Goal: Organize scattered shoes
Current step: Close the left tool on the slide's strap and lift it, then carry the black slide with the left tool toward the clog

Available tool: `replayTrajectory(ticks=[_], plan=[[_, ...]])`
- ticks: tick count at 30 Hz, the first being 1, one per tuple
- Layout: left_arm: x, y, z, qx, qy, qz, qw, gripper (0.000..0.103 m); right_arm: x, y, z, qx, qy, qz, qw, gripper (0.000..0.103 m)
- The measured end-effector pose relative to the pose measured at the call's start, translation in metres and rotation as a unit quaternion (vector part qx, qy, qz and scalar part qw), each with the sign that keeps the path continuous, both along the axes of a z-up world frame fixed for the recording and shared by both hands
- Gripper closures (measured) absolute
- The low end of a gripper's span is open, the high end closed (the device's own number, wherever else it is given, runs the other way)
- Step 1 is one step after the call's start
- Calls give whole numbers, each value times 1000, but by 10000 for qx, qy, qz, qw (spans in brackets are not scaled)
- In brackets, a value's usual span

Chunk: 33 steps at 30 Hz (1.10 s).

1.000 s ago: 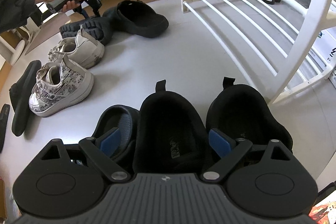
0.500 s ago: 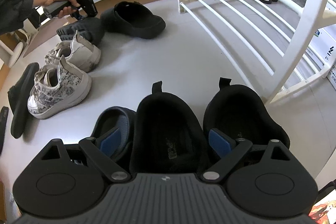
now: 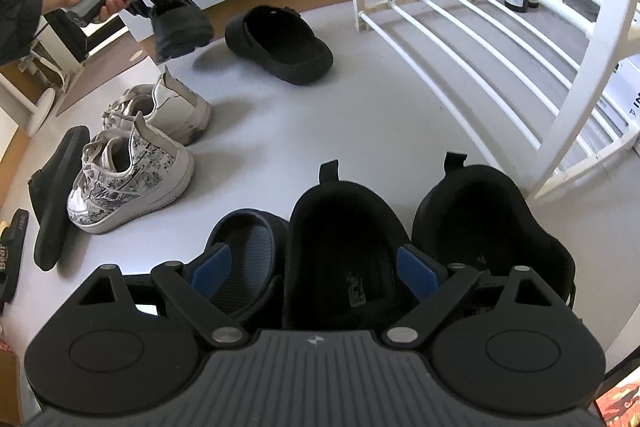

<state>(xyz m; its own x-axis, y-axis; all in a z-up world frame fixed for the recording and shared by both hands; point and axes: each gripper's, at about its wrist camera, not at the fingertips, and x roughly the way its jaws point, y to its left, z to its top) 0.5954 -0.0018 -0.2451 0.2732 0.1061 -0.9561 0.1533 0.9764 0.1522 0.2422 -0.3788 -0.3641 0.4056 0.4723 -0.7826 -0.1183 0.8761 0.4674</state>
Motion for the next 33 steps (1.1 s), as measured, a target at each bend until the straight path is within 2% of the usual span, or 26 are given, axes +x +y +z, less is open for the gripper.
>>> replayTrajectory(ticks=[9,13,17,22,27,33], plan=[[-47,7,46,-375,-332,-11,9987,85,-33,3,14,4,-82,61,9999,13],[-71,8,66,-325,-401,-76,9986,85,-41,4,22,-49,-190,171,9997,13],[-102,15,96,-293,-503,-91,9983,85,-45,6,31,45,-303,46,9995,13],[-149,31,134,-469,-579,-13,9972,85,-47,12,38,347,-325,-242,9986,13],[-181,54,134,-719,-608,178,9954,85,-50,24,48,425,-524,-135,9976,13],[-216,68,135,-949,-751,193,9925,85,-50,29,49,424,-536,-103,9976,13]])
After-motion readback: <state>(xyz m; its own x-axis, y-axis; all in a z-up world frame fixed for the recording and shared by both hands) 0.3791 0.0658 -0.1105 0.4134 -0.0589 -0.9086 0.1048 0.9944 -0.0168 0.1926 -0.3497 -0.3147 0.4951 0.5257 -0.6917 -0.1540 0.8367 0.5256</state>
